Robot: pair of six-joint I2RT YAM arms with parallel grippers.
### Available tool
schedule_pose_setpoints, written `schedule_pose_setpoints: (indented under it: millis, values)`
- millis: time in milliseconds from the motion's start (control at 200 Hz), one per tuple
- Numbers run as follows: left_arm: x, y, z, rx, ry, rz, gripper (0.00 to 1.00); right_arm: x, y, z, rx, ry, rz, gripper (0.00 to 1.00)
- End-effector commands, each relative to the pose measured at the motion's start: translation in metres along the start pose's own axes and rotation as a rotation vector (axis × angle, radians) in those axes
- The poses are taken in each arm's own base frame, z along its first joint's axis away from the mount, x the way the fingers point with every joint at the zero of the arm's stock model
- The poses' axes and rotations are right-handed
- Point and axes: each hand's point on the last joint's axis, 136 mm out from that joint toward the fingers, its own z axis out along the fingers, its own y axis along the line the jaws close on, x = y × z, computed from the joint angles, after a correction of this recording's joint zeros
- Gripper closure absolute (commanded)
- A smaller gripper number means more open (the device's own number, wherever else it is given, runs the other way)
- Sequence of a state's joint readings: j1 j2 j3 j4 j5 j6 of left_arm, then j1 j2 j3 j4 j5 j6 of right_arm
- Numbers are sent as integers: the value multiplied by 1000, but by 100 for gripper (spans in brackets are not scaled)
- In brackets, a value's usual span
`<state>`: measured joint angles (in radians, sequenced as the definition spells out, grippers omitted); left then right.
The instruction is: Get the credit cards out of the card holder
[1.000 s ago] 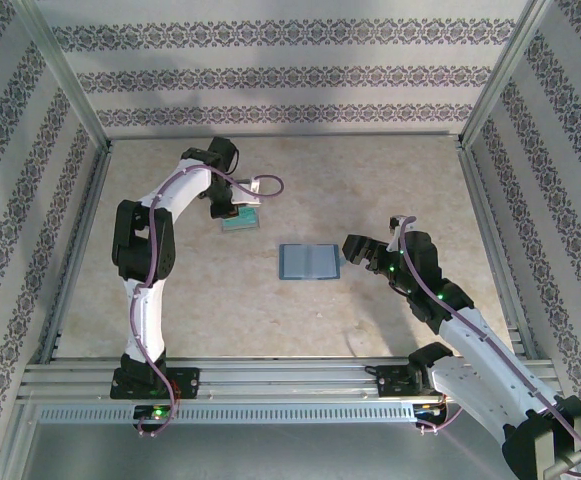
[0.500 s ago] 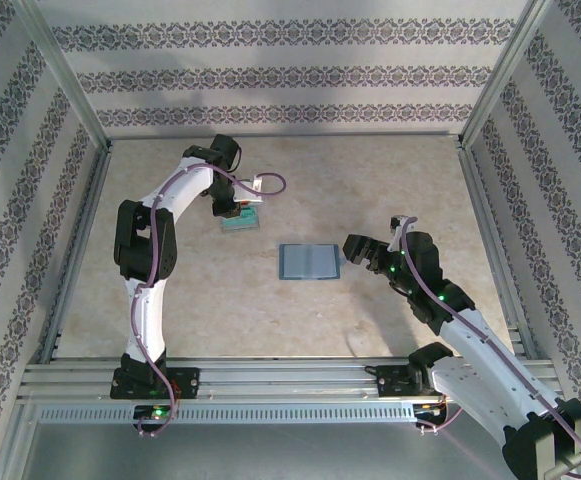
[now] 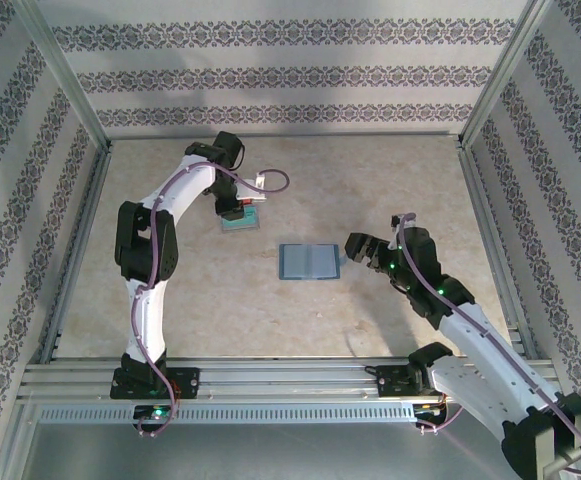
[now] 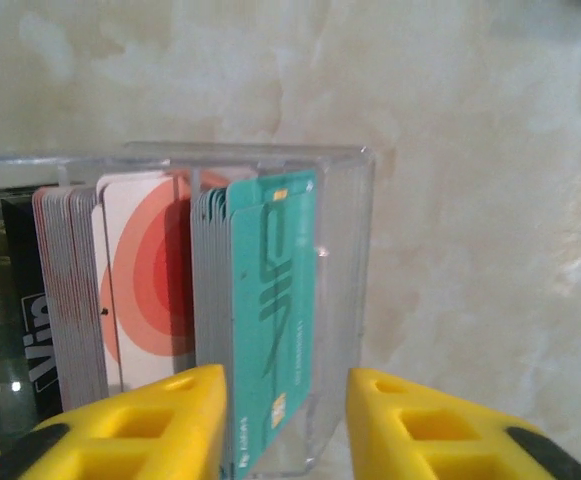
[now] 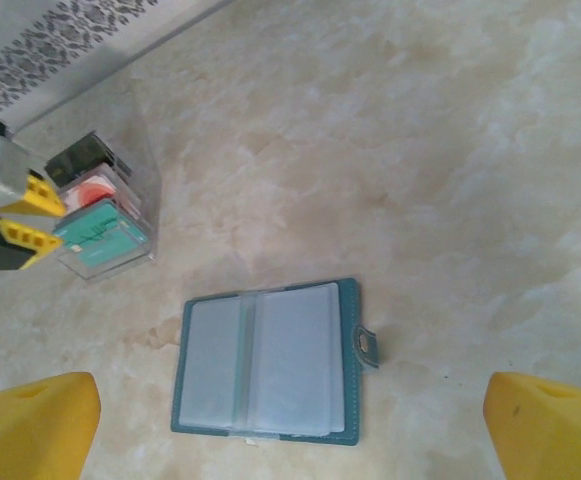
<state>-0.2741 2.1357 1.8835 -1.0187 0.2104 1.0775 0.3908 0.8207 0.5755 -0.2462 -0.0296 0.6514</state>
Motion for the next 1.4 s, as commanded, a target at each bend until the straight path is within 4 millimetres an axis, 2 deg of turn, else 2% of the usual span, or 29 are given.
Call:
schedule_pose_setpoints:
  millis: [0,115,255,305,415,615,854,1109,1394]
  values:
    - [-21,-16,-45,3,-86,-34,55,-3,-3,-1,81,17,-25,2]
    - [-30,-18,-69,-56,-166,-63,42,-2,0,4,173,37,-104,2]
    - [-36,-16,-95,-183,-261,-111,14,-2,16,15,201,58,-167,2]
    - [-36,-15,-105,-235,-293,-141,0,-1,22,19,204,67,-191,2]
    - [-34,-13,-121,-339,-361,-210,1,0,37,28,202,84,-243,2]
    - [-17,-7,-137,-511,-443,-388,1,12,67,44,145,153,-295,2]
    - [8,2,-155,-606,-551,-728,1,35,79,60,135,259,-325,2]
    - [35,-17,-161,-606,-689,-1020,1,72,86,81,210,385,-447,4]
    - [83,-32,-149,-635,-589,-1259,1,103,100,109,230,479,-524,11]
